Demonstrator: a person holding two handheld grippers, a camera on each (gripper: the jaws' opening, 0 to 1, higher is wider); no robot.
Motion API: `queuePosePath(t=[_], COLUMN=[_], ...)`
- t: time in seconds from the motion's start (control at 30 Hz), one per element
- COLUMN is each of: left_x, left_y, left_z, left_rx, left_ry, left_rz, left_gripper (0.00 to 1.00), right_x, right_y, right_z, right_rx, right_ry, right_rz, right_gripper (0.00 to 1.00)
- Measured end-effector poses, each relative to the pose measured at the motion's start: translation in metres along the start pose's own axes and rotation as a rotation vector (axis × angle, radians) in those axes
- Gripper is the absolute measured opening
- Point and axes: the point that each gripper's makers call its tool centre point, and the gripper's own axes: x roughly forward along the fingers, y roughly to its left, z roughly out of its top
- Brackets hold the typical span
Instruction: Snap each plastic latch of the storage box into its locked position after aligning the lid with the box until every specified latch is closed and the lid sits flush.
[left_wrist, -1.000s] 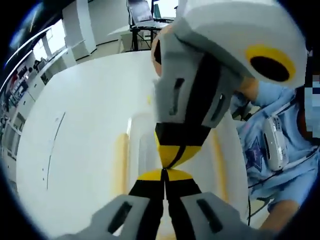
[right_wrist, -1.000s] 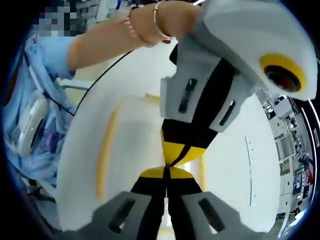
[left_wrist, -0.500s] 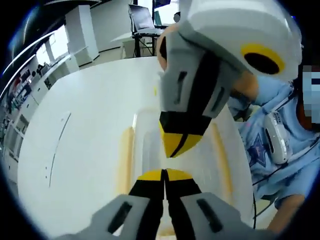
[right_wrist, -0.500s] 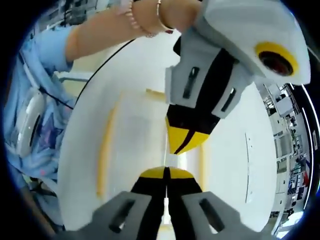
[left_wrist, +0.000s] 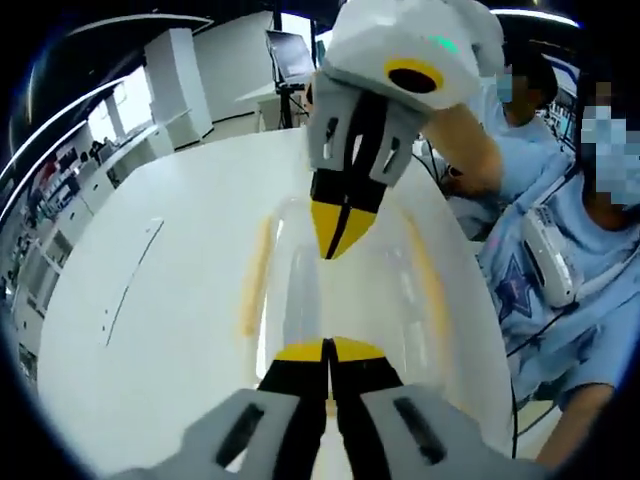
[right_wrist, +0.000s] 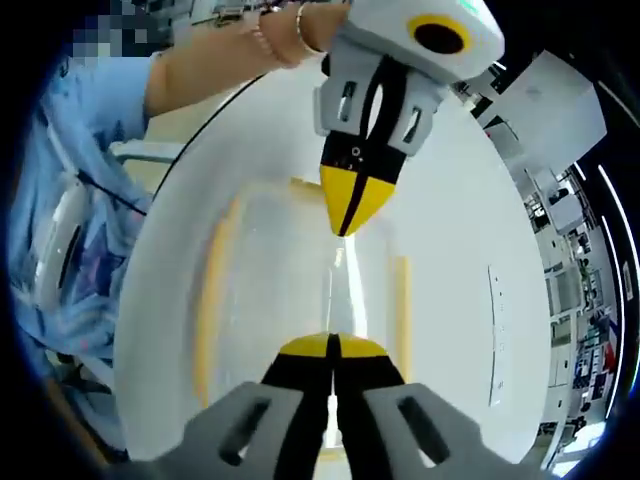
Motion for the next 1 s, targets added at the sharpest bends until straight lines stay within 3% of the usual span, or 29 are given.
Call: queuePosePath(t=[0.17, 0.33, 0.43, 0.47, 0.57, 0.77, 0.9, 0.97, 1.0], left_x=[-0.006, -0.017, -0.020, -0.021, -0.021, -0.027, -0.032, -0.024, -0.021], left_y=[-0.004, -0.009, -0.009, -0.009, -0.010, -0.010, -0.006, -0.002, -0.002], left_z=[-0.004, -0.009, -0.019, -0.012, -0.014, -0.011, -0.019, -0.036, -0.037], left_rx=[0.000, -0.007, -0.016, -0.037, -0.029, -0.034, -0.056, -0.059, -0.062], left_ry=[-0.084, -0.236, -0.244, -0.293, -0.315, -0.492, -0.530, -0.459, -0.467], left_rz=[0.017, 0.032, 0.041, 0.042, 0.047, 0.069, 0.064, 0.091, 0.083], left_gripper=[0.00, 0.00, 0.00, 0.00, 0.00, 0.00, 0.00, 0.00, 0.00], right_x=[0.000, -0.001, -0.001, -0.002, -0.002, -0.002, -0.002, -0.001, -0.001], right_y=[0.001, 0.001, 0.001, 0.001, 0.002, 0.001, 0.002, 0.002, 0.002], right_z=[0.001, 0.001, 0.002, 0.002, 0.002, 0.001, 0.001, 0.001, 0.001], right_rx=[0.001, -0.003, -0.003, -0.006, -0.012, -0.003, -0.020, -0.034, -0.040], right_ry=[-0.004, 0.002, 0.016, 0.022, 0.032, 0.034, 0.056, 0.074, 0.083], right_rz=[-0.006, -0.017, -0.015, -0.017, -0.019, -0.030, -0.051, -0.066, -0.072], right_gripper=[0.00, 0.00, 0.00, 0.00, 0.00, 0.00, 0.00, 0.00, 0.00])
